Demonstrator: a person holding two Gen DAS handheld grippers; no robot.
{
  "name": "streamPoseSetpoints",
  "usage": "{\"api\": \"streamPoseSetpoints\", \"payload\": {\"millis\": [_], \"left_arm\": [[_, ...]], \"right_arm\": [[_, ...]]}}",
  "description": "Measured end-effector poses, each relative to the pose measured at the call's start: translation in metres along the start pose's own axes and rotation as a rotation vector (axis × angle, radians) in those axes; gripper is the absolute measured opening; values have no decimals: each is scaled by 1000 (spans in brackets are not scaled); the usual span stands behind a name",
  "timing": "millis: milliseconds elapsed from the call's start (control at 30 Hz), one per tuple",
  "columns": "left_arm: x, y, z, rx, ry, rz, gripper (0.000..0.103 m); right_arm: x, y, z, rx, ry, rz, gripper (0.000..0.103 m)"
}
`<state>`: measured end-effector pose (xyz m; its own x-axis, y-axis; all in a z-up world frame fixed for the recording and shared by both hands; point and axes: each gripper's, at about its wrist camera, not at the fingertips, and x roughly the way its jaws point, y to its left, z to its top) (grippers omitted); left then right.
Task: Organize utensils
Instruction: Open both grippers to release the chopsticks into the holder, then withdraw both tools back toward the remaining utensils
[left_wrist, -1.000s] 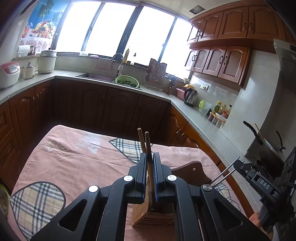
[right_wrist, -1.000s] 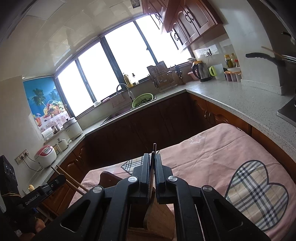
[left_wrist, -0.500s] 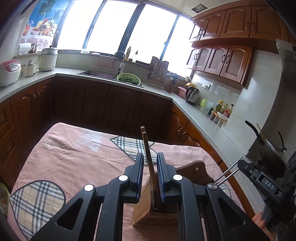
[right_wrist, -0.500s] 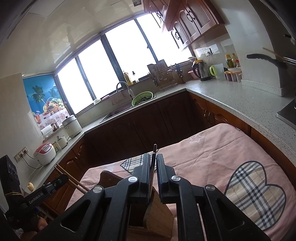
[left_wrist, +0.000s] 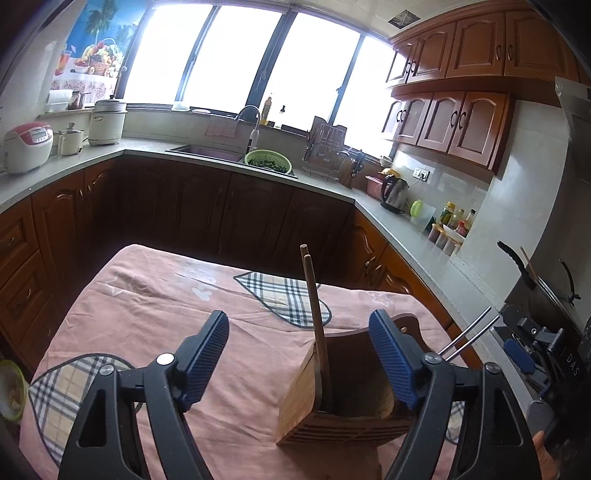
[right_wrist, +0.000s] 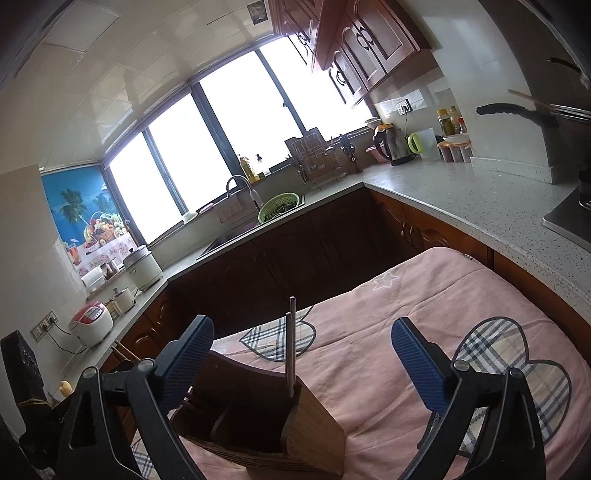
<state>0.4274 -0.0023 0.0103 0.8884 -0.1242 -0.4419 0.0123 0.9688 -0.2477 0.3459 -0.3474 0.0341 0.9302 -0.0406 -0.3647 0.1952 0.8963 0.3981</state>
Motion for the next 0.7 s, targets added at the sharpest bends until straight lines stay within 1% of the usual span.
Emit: {"api": "streamPoseSetpoints", "payload": {"millis": [33, 67, 133, 267, 367, 500, 567, 700], "left_arm": [[-3, 1, -2, 5, -4, 8, 96], [-8, 1, -5, 10, -7, 9, 97], [-16, 2, -9, 24, -4, 13, 102], [-37, 0, -21, 54, 15, 17, 102], [-56, -2, -33, 73, 36, 20, 102], [-87, -1, -46, 89, 55, 4, 102], [-103, -2, -53, 88, 63, 20, 102], [-140, 3, -62, 53, 40, 37, 102]], "right_arm": [[-1, -1, 0, 4, 5, 6, 102], [-2, -1, -1, 8, 14, 11, 102], [-4, -2, -2, 10, 44, 18, 103], [-14, -2, -9, 0, 101, 18, 103], [-28, 0, -19, -20, 126, 23, 103], [-54, 3, -34, -51, 132, 44, 103], [-68, 5, -41, -75, 132, 38, 103], [-96, 6, -54, -112, 126, 17, 103]]}}
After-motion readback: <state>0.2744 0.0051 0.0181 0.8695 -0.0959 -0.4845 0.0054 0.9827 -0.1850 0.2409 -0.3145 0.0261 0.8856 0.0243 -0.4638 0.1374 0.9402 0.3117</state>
